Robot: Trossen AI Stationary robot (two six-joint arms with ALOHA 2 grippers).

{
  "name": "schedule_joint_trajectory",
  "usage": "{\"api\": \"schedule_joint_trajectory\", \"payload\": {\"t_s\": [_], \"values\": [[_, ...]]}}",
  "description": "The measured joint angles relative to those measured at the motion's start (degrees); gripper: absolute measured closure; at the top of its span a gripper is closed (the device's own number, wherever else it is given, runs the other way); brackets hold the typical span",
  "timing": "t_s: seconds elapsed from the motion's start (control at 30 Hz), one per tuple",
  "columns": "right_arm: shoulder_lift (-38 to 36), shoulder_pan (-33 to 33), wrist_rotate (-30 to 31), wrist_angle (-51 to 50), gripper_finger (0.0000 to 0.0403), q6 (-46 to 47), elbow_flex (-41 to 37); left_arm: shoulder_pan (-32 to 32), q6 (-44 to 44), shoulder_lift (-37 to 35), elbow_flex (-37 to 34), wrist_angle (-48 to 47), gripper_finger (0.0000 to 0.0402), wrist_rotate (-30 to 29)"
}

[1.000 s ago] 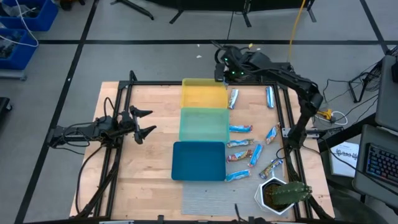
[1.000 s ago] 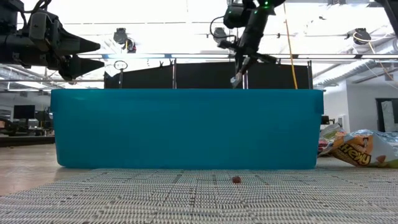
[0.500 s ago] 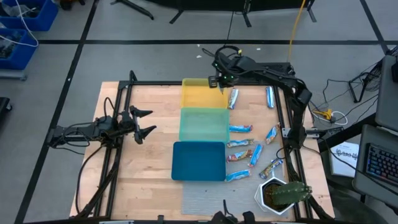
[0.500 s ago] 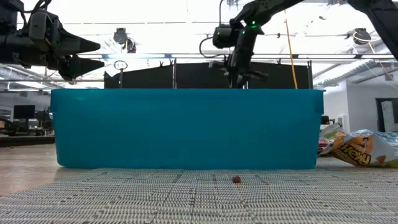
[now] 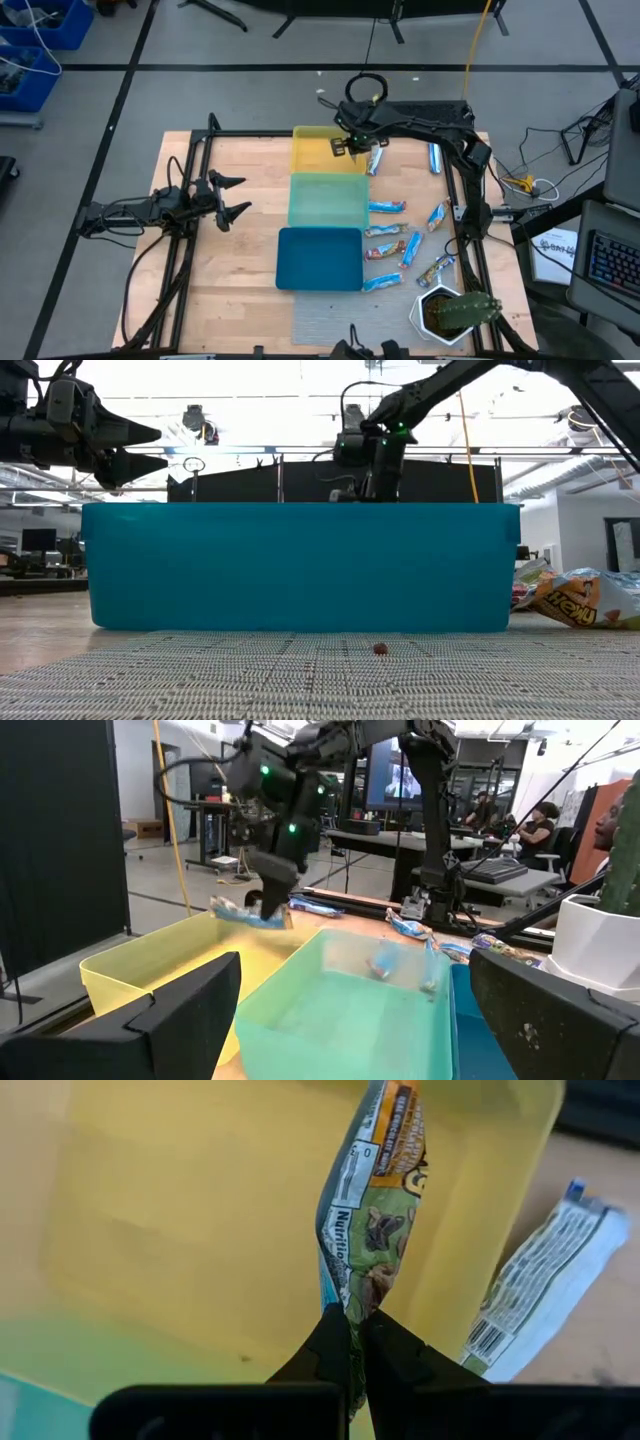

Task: Pick and place Granola Bars by type
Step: Put the yellow granola bar into the yellow bin

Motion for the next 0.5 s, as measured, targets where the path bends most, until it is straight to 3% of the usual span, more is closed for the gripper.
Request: {"api": "schedule_joint_trajectory", "payload": {"t_s": [0.5], "values": [[-0.04, -0.04, -0.16, 10.48, 0.0400, 0.24, -9.36, 0.00, 0.00, -0.02, 0.00, 0.00, 0.0009, -0.02]]}}
